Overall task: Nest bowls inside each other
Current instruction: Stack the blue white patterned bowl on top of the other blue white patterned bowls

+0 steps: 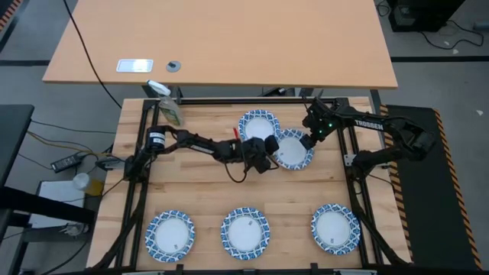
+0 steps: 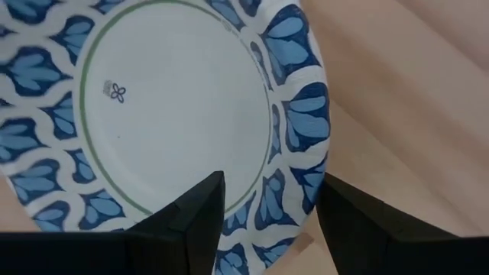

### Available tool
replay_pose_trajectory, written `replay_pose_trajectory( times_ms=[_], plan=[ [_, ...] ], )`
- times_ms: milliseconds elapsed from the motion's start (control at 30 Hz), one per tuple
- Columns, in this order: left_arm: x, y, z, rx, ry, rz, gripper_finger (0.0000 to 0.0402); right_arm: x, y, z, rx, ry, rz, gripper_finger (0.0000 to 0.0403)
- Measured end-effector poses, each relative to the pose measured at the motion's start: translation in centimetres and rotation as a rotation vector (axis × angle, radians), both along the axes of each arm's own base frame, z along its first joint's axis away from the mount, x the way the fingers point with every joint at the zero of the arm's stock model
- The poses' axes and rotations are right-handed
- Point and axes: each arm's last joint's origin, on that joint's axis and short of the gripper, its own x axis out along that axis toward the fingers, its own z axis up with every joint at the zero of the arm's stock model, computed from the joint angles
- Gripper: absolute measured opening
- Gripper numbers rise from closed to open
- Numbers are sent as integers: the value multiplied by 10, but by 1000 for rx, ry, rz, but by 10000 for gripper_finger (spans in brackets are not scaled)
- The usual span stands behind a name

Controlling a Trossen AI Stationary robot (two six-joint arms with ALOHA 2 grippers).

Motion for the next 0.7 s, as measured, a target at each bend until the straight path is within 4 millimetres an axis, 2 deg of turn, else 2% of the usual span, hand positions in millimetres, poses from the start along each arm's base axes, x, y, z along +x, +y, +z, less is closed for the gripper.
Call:
replay_pose_trajectory(
  times_ms=[367,600,700],
  plan=[
    [4,-12,6,-24,-89,54,167,0,2,3,50,-47,-26,208],
    [3,-12,8,-33,-103,88,167,-4,6,23,19,-87,-44,208],
    [1,-13,17,-44,-124,102,167,-5,8,31,6,-106,-57,208]
  ],
)
